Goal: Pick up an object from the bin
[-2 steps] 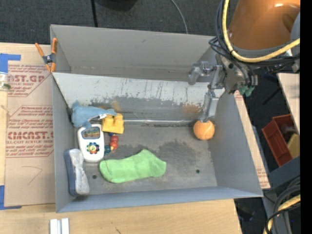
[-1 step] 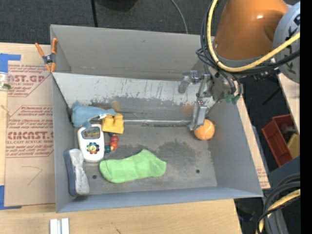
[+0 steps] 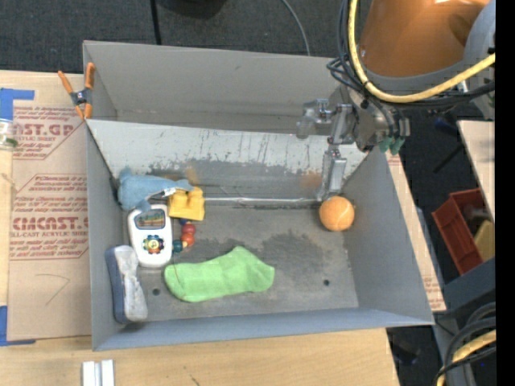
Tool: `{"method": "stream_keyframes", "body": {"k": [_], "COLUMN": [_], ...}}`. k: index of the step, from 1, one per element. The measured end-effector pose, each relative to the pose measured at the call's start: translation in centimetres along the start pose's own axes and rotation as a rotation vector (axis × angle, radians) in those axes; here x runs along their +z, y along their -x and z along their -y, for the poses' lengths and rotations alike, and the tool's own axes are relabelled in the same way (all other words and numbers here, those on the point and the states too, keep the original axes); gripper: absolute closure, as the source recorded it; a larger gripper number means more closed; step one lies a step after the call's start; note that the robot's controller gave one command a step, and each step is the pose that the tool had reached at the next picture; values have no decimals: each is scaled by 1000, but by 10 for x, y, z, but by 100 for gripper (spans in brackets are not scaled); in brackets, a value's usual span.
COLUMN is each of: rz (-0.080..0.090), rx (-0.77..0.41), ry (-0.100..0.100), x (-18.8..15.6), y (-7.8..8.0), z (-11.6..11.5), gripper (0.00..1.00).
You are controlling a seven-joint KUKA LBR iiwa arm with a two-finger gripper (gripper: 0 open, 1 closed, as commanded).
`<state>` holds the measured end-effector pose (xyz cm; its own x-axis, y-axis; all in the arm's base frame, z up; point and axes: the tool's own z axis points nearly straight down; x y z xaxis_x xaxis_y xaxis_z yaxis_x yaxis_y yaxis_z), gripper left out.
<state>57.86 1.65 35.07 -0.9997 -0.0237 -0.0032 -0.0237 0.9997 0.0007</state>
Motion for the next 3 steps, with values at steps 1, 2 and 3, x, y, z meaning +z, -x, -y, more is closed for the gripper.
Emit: {"method": "stream_keyframes", "body": {"k": [1,2,3], "rz": [18,7,18], "rx": [30,2,-23], "ry": [-1,0,0], "x": [11,79,107], "y": [-21,-12,-26], "z": [-15,-70,-88], "gripper": [0,0,0]}}
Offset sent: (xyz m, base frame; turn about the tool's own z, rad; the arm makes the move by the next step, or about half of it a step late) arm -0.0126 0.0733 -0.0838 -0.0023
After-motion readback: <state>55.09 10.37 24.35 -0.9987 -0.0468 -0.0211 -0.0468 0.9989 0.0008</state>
